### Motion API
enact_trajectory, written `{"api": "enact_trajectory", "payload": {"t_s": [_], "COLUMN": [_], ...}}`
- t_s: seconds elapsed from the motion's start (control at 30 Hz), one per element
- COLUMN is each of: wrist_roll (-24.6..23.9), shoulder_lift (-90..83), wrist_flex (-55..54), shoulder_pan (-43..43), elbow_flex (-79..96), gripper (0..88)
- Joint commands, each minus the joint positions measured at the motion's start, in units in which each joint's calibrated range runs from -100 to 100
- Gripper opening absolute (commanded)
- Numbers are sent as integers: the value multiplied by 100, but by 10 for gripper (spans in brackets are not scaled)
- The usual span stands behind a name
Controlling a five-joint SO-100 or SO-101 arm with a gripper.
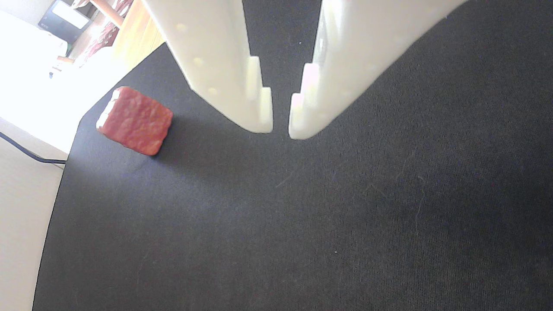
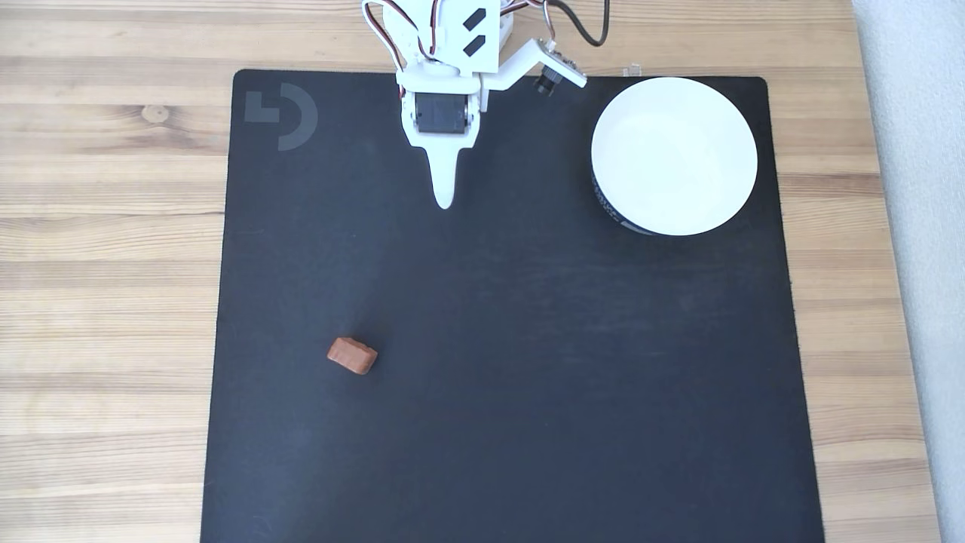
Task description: Pick up the toy and place it on the plate
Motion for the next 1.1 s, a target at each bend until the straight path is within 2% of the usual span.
{"api": "enact_trajectory", "payload": {"t_s": [0.0,1.07], "wrist_roll": [8,8], "shoulder_lift": [-408,-408], "wrist_flex": [-461,-470], "shoulder_pan": [411,452], "elbow_flex": [41,50], "gripper": [26,26]}}
